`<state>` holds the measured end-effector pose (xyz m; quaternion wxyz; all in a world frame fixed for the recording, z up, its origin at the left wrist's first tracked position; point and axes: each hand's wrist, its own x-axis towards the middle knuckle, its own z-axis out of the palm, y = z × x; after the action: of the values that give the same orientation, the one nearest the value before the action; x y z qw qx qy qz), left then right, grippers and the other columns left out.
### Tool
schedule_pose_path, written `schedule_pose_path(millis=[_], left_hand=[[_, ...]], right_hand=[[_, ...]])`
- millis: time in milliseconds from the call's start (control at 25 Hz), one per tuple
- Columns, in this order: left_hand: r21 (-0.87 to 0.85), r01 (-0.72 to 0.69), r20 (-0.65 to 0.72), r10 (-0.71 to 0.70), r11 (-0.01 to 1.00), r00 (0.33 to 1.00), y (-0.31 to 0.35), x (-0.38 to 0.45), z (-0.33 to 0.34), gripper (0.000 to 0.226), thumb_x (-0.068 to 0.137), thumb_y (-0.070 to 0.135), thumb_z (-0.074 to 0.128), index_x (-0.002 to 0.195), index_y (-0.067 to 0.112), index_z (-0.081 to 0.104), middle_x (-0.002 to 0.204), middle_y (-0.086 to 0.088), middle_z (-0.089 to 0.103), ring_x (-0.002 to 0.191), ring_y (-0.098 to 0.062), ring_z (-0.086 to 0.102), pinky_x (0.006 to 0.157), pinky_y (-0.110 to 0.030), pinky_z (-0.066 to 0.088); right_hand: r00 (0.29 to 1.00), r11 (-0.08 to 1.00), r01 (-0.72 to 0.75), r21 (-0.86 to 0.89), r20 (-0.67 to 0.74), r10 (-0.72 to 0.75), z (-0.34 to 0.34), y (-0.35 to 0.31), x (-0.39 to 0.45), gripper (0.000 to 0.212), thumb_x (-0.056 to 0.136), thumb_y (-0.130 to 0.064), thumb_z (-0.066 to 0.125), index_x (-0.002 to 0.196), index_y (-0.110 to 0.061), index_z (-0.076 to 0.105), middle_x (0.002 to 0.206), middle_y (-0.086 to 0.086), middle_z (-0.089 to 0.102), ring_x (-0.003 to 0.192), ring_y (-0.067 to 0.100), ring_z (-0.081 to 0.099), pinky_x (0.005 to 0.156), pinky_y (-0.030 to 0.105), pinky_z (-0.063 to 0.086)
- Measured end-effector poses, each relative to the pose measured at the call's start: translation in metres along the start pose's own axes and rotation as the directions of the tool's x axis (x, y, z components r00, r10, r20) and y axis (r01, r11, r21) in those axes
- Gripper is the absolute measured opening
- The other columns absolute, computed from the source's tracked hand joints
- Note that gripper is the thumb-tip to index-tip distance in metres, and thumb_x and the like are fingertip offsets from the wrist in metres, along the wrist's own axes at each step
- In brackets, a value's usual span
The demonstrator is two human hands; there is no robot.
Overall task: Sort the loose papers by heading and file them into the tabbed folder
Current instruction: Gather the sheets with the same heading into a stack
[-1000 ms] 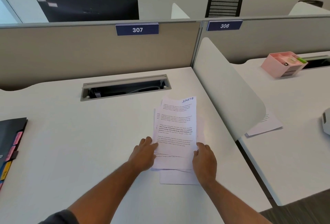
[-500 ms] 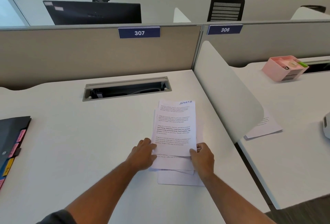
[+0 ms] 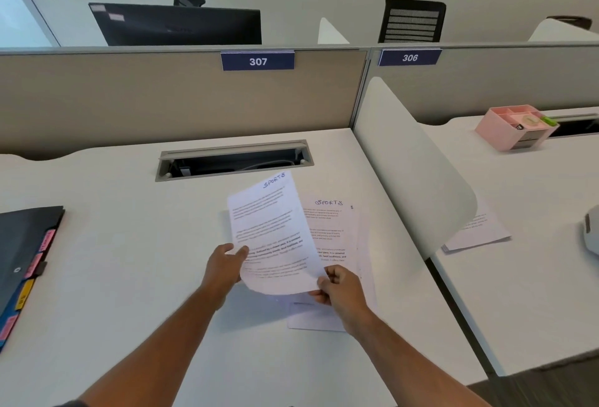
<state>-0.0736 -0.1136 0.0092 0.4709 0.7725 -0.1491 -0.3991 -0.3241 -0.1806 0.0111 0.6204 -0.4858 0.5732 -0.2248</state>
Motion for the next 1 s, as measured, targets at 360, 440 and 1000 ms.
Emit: schedule_pose_path(millis=[360,440,1000], left_hand=[[-0.037,-0.035,-0.023,0.034,0.999,0.999,-0.015,0.0,-0.034,0.061,0.087,0.0,0.074,0.14,0.017,0.048,0.122,-0.006,0.066,0.101,-0.032,0.069,0.088,-0.052,0.059],[-0.027,-0.047,-0.015,0.046,0.999,0.999,-0.018,0.002,-0.04,0.058,0.087,0.002,0.075,0.138,0.016,0.05,0.121,-0.005,0.066,0.102,-0.031,0.069,0.087,-0.049,0.058],[0.038,0.024,-0.067,-0.022,0.999,0.998,-0.042,0.02,-0.082,0.038,0.092,0.005,0.069,0.127,0.009,0.059,0.122,-0.01,0.068,0.1,-0.031,0.068,0.084,-0.045,0.058]], right_hand=[[0.999,0.987,0.007,-0.158,0.042,0.0,0.034,0.015,-0.023,0.016,0.098,-0.003,0.053,0.1,-0.01,0.068,0.097,0.005,0.077,0.071,0.02,0.077,0.071,0.034,0.063],[1.0,0.975,0.024,-0.223,-0.009,-0.026,0.038,0.018,-0.026,0.006,0.097,-0.015,0.062,0.096,-0.014,0.068,0.093,0.002,0.075,0.076,0.02,0.075,0.075,0.037,0.06],[0.805,0.737,-0.395,-0.548,-0.593,-0.009,0.012,0.018,-0.005,0.073,0.073,-0.042,0.085,0.128,-0.011,0.051,0.129,0.011,0.048,0.123,0.034,0.046,0.095,0.046,0.047]])
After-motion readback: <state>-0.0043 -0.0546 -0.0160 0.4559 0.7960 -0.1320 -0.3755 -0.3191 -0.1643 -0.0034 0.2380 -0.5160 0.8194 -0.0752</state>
